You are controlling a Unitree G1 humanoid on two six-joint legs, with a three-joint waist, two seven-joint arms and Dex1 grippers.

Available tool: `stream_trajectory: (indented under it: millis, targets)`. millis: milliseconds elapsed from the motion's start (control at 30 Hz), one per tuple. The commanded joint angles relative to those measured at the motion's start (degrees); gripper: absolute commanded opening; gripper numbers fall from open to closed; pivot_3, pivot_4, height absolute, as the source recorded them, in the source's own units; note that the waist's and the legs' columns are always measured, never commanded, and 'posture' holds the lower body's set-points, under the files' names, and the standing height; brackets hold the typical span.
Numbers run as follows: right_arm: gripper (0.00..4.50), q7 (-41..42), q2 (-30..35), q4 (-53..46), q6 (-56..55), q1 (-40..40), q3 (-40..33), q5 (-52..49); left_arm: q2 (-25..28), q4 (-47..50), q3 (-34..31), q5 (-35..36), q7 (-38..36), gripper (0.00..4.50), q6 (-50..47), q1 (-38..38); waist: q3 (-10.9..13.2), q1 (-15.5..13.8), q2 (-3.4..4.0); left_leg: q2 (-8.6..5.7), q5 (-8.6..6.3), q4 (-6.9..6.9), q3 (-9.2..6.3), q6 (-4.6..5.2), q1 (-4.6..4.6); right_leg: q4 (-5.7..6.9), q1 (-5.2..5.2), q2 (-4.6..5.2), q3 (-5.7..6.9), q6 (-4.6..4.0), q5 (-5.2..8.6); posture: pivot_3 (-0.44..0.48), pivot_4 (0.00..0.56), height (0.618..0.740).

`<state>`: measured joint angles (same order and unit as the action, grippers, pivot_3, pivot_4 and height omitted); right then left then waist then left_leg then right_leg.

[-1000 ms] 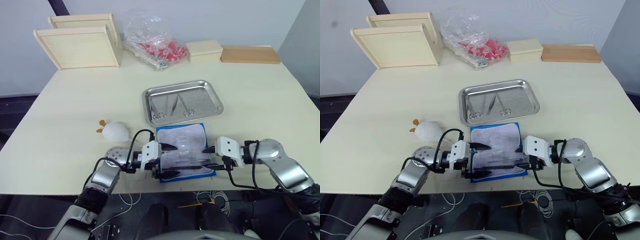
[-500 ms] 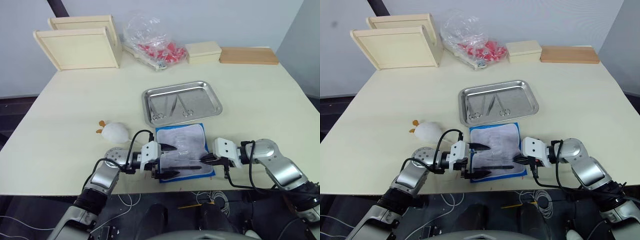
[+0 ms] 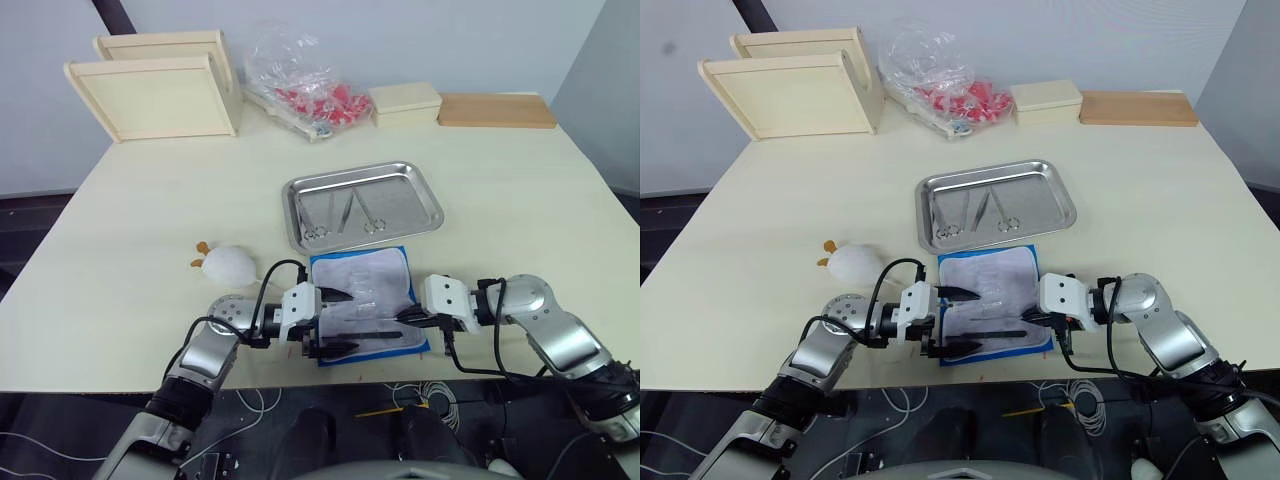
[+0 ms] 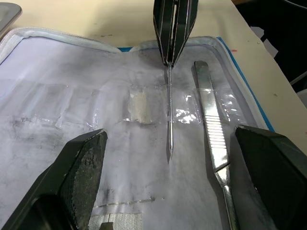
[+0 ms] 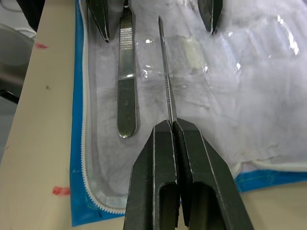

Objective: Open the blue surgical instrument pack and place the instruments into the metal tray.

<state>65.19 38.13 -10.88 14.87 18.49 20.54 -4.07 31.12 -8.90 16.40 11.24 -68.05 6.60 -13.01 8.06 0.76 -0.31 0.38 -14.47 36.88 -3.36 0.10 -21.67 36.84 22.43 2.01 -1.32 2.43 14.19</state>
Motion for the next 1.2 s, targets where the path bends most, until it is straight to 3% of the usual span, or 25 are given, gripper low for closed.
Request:
stream_trajectory:
  millis: [33,667,1200]
  targets:
    - [0.07,-0.6,1.1,-5.1,1.8,1.9,-0.3,1.1,1.3,-3.4,3.2,-4.6,0.1,4.50,-2.0,2.7,0.0,0.0,0.00,0.00,0.00,0.00,0.00,0.00,0.00,0.00,0.00,0.00,0.00,0.00,0.00,0.000,0.150,0.740]
    - [0.07,1.8,8.9,-11.2,3.3,4.8,0.8,7.3,1.1,-3.4,3.3,-4.6,0.3,4.50,-2.0,2.8,0.0,0.0,0.02,-0.01,0.00,0.01,0.01,0.00,-0.03,-0.01,0.02,0.02,0.00,-0.01,0.01,0.000,0.150,0.740]
    - [0.07,5.3,18.8,-13.4,1.0,1.5,-7.5,3.0,0.5,-4.4,3.4,-4.7,0.4,4.50,-1.5,2.1,0.0,-0.1,0.01,0.01,0.00,0.01,0.03,0.00,-0.04,-0.02,0.03,0.05,0.00,-0.03,0.03,0.000,0.150,0.740]
